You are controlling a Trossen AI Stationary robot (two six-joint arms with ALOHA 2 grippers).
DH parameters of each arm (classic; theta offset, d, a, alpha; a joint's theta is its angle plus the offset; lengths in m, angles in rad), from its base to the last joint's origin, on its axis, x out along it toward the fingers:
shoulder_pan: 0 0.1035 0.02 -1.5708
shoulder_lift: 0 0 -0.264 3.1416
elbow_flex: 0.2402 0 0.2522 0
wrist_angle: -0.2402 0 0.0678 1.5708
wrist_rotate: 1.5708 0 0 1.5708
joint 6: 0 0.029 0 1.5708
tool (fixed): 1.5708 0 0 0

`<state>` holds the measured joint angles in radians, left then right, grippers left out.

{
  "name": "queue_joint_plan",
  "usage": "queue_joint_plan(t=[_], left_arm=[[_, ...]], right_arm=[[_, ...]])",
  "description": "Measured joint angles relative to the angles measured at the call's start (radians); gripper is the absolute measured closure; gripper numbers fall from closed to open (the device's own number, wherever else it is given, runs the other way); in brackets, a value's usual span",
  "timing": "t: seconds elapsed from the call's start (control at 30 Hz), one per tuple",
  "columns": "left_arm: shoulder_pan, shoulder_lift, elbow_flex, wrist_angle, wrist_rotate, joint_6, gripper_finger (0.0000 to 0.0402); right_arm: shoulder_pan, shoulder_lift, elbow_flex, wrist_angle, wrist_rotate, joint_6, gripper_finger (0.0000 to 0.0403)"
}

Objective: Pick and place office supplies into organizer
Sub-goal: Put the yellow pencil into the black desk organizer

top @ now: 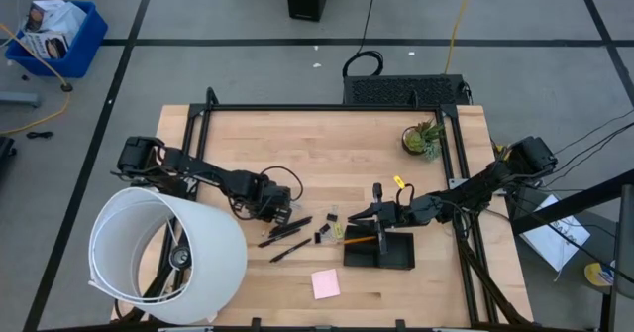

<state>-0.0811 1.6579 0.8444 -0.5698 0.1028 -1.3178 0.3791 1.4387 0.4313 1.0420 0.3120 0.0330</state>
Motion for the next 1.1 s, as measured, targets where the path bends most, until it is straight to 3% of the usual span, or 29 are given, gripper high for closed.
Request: queue_joint_plan(t=[0.27, 0.5, 0.8, 0.93, 1.1], left_arm=[[-0.044, -0.083, 0.002, 0.073, -0.101, 0.02, 0.037], [-0.082, -0.131, 0.002, 0.173, -0.223, 0.152, 0.0379], [-0.105, -0.126, 0.002, 0.444, -0.321, 0.446, 0.0374], [-0.115, -0.125, 0.003, 0.587, -0.346, 0.635, 0.0382], [-0.133, -0.125, 0.003, 0.78, -0.351, 0.852, 0.0364]], right_arm=[[0.0, 0.0, 0.0, 0.0, 0.0, 0.0, 0.0385], [0.0, 0.0, 0.0, 0.0, 0.0, 0.0, 0.0385], [0.0, 0.0, 0.0, 0.0, 0.0, 0.0, 0.0385], [0.0, 0.0, 0.0, 0.0, 0.0, 0.0, 0.0385], [0.0, 0.0, 0.0, 0.0, 0.0, 0.0, 0.0385]])
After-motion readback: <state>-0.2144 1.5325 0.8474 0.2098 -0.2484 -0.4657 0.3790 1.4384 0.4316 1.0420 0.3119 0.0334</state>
